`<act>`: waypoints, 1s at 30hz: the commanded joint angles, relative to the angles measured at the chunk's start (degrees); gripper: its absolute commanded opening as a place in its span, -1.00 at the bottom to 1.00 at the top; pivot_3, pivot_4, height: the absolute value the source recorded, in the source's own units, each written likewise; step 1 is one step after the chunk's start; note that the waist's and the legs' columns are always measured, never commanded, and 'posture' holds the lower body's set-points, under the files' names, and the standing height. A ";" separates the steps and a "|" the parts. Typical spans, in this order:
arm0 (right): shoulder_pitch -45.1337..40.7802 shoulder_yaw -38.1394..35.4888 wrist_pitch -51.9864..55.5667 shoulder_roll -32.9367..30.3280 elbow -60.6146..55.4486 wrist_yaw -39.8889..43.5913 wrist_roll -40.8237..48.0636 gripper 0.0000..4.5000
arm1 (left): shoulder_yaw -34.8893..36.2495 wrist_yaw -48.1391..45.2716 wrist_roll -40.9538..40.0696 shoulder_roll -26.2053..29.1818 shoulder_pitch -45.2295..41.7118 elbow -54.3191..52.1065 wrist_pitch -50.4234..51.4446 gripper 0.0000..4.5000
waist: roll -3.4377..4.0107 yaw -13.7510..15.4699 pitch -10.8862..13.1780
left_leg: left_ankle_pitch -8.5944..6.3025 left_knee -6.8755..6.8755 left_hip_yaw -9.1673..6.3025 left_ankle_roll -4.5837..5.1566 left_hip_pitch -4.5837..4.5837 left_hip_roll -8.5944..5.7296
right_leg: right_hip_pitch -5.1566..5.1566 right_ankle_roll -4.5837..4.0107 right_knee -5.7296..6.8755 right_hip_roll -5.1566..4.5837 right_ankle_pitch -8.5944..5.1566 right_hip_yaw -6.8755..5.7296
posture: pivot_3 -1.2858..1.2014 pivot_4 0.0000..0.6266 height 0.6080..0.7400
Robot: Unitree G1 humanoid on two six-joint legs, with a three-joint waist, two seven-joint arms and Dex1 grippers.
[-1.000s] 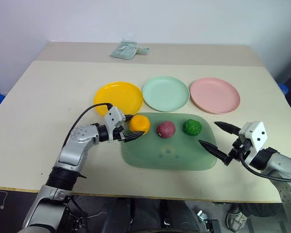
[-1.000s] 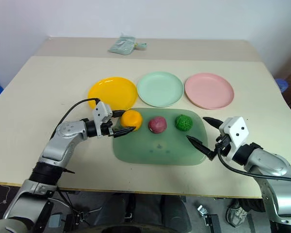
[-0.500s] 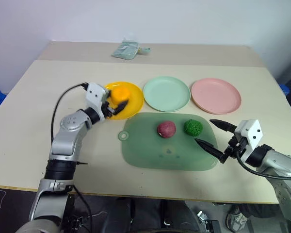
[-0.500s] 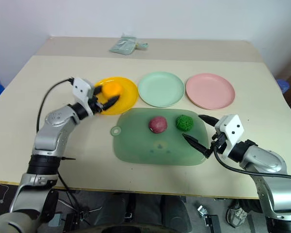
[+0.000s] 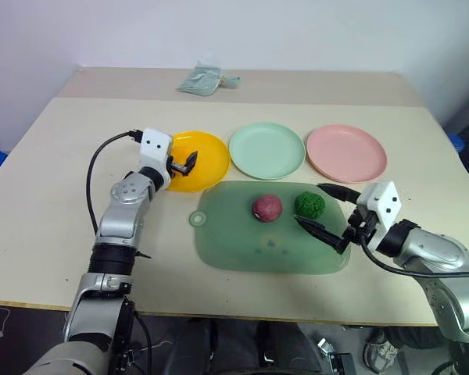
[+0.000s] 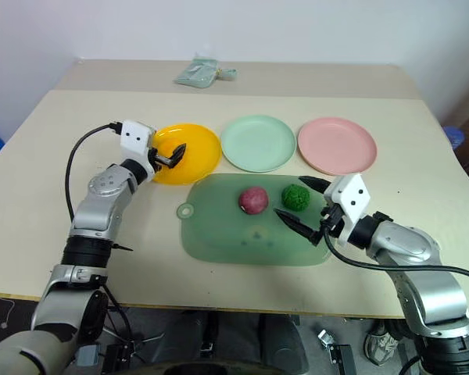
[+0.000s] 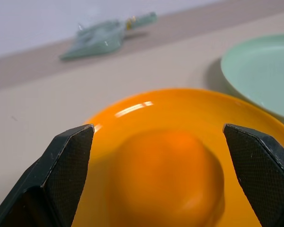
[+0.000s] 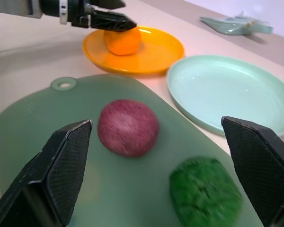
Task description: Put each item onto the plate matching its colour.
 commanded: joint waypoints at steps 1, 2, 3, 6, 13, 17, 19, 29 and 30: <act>-2.30 1.80 1.21 1.09 -2.63 -1.62 -0.06 1.00 | 1.73 -3.36 -2.48 1.15 1.61 -4.52 -4.09 0.98 | 0.00 0.04 0.00 | 0.01 0.00 0.00 -0.02 0.00 0.00 | 0.01 0.00 0.00 0.00 0.00 0.00 | 0.03 -0.52 1.00; -2.71 2.32 1.46 1.34 -2.59 -1.78 -0.03 1.00 | 1.39 -4.59 -2.76 1.51 2.22 -5.39 -4.56 0.98 | 0.00 0.05 0.00 | 0.02 0.00 0.00 -0.04 0.00 0.00 | 0.00 0.00 0.00 -0.01 0.00 0.00 | 0.03 -0.52 1.00; -3.04 2.73 1.56 1.60 -2.45 -1.92 -0.12 1.00 | 0.92 -5.99 -3.13 1.83 2.81 -6.31 -4.83 0.98 | 0.00 0.10 0.00 | 0.02 0.00 0.00 -0.04 0.00 0.00 | 0.00 0.00 0.00 -0.01 0.00 0.00 | 0.03 -0.52 1.00; -3.34 3.45 1.14 1.74 -1.90 -1.59 -0.49 1.00 | -0.99 -10.92 -5.01 2.18 4.45 -9.32 -3.98 0.98 | 0.00 0.20 0.00 | 0.02 0.01 -0.01 -0.04 -0.02 -0.01 | 0.02 0.00 -0.01 -0.04 0.00 0.00 | 0.03 -0.52 1.00; -5.63 6.99 1.08 2.07 -0.90 -0.73 -2.38 1.00 | -6.83 -20.79 -9.20 2.15 9.18 -17.89 -0.15 0.98 | 0.01 -0.26 0.00 | -0.12 0.02 0.00 0.21 -0.02 0.00 | 0.00 0.00 0.01 -0.02 0.00 0.01 | 0.03 -0.52 1.00; -7.89 11.83 0.99 3.49 0.93 -2.15 -6.89 1.00 | -11.24 -28.33 -10.31 5.60 13.56 -24.24 1.57 0.98 | 0.02 -0.62 -0.01 | -0.12 0.00 0.00 0.21 -0.01 0.03 | -0.03 -0.02 0.04 0.02 -0.01 0.02 | 0.03 -0.52 1.00; -9.62 13.08 1.42 4.13 2.20 -2.60 -8.30 1.00 | -11.57 -30.11 -11.72 6.96 14.89 -26.10 3.54 0.98 | 0.03 -0.50 -0.01 | -0.12 0.00 0.00 0.21 -0.01 0.03 | -0.02 -0.02 0.04 0.00 -0.01 0.03 | 0.03 -0.52 1.00; -16.73 20.35 7.77 6.20 7.24 -5.69 -15.78 0.89 | -9.19 -32.73 -13.84 10.61 18.18 -27.50 4.65 1.00 | 0.02 -0.19 -0.01 | -0.13 0.02 0.00 0.23 -0.01 0.02 | -0.03 -0.02 0.03 -0.02 -0.01 0.02 | 0.03 -0.52 1.00; -16.66 20.42 7.96 6.16 7.11 -5.45 -15.88 0.75 | -8.92 -32.79 -13.67 10.88 18.60 -27.06 4.11 1.00 | 0.02 -0.16 -0.01 | -0.13 0.02 0.00 0.23 -0.02 0.02 | -0.03 -0.03 0.03 -0.02 -0.01 0.02 | 0.03 -0.52 1.00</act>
